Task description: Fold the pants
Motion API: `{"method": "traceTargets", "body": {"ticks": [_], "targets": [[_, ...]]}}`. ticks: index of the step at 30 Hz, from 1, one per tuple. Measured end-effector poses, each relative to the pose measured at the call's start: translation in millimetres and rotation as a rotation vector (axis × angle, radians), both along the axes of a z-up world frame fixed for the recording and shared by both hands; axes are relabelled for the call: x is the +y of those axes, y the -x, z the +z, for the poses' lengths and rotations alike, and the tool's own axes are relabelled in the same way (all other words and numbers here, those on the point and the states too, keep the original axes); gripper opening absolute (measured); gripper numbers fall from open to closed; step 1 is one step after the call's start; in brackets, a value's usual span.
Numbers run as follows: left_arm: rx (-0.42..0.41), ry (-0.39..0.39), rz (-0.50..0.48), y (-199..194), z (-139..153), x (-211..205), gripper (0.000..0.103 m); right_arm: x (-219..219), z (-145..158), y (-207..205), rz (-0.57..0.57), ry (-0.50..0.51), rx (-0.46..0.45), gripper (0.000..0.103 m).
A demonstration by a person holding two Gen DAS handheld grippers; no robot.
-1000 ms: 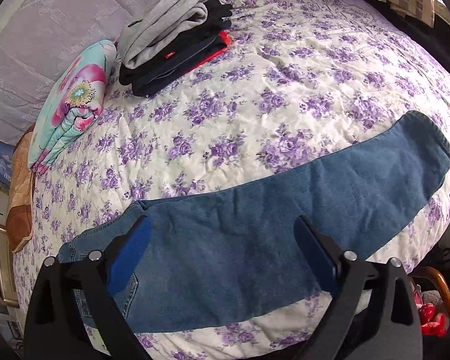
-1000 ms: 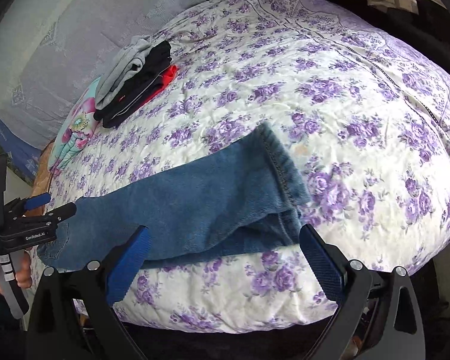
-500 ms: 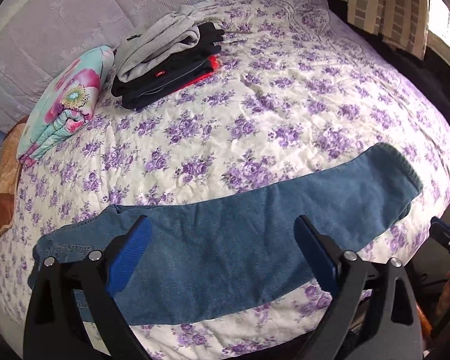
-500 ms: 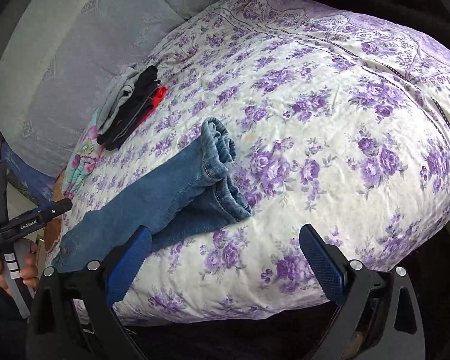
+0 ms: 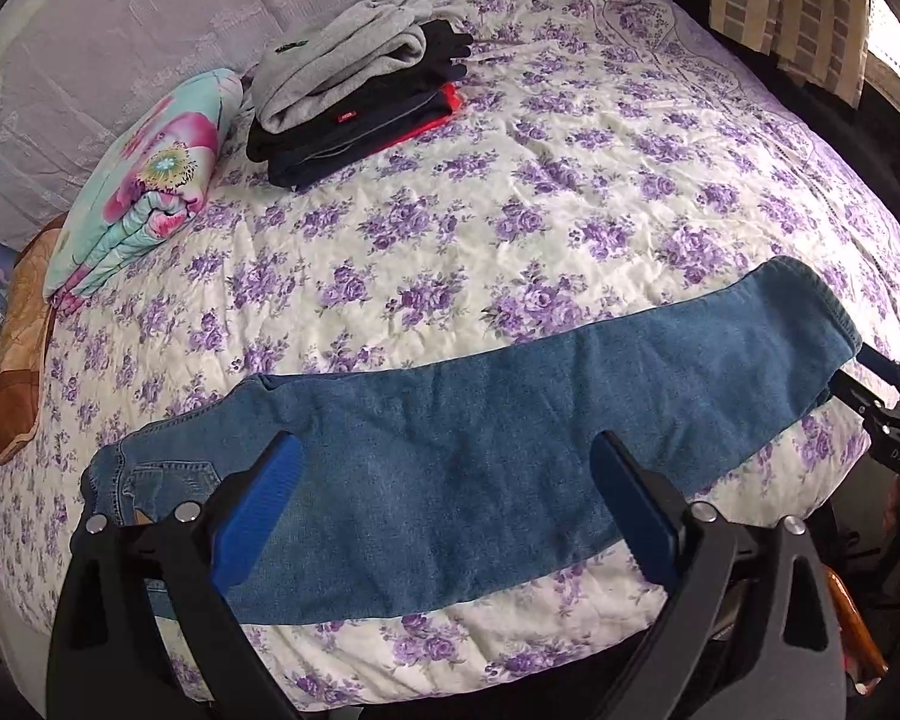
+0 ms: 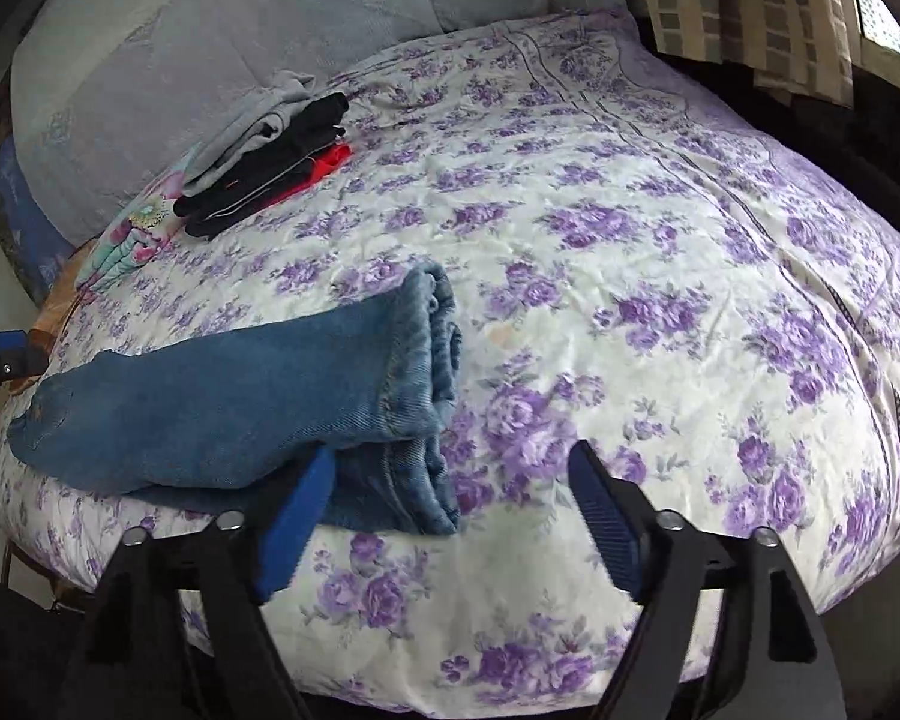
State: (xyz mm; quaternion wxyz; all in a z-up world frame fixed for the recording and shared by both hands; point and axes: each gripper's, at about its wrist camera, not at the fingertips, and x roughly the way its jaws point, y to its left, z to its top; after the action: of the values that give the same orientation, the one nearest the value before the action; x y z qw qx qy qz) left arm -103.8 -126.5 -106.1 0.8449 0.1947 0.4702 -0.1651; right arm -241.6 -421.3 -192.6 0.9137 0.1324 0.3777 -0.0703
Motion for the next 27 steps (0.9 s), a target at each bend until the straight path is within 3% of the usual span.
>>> {"method": "traceTargets", "body": {"ticks": [3,6,9,11,16,18,20,21,23,24,27], "targets": [[0.002,-0.01,-0.012,0,-2,-6,0.094,-2,-13,-30,-0.019,0.145,0.106,0.092],[0.01,-0.016,-0.036,3,-4,-17,0.094,-27,-17,-44,-0.046,0.056,0.13,0.093],[0.001,-0.024,-0.067,8,-3,-25,0.094,-23,-2,-33,0.009,0.039,0.115,0.093],[-0.002,-0.03,-0.074,8,-2,-28,0.094,-29,7,-18,0.073,-0.068,0.082,0.093],[0.029,-0.025,-0.06,1,-7,-32,0.095,-53,15,1,0.143,-0.477,-0.037,0.093],[0.036,-0.031,-0.067,1,-10,-37,0.095,-55,6,-8,0.13,-0.58,-0.038,0.082],[0.027,-0.041,-0.082,2,-10,-42,0.095,-55,-5,-16,0.11,-0.681,-0.038,0.06],[0.019,-0.048,-0.09,3,-9,-43,0.095,-55,-10,-19,0.091,-0.703,-0.039,0.056],[0.005,-0.055,-0.101,4,-8,-45,0.095,-56,-17,-20,0.066,-0.739,-0.066,0.031],[0.003,-0.055,-0.102,4,-8,-45,0.095,-57,-21,-21,0.053,-0.76,-0.067,0.023],[0.011,-0.044,-0.097,-1,-8,-43,0.095,-55,-21,-28,0.04,-0.733,-0.038,0.014]]}}
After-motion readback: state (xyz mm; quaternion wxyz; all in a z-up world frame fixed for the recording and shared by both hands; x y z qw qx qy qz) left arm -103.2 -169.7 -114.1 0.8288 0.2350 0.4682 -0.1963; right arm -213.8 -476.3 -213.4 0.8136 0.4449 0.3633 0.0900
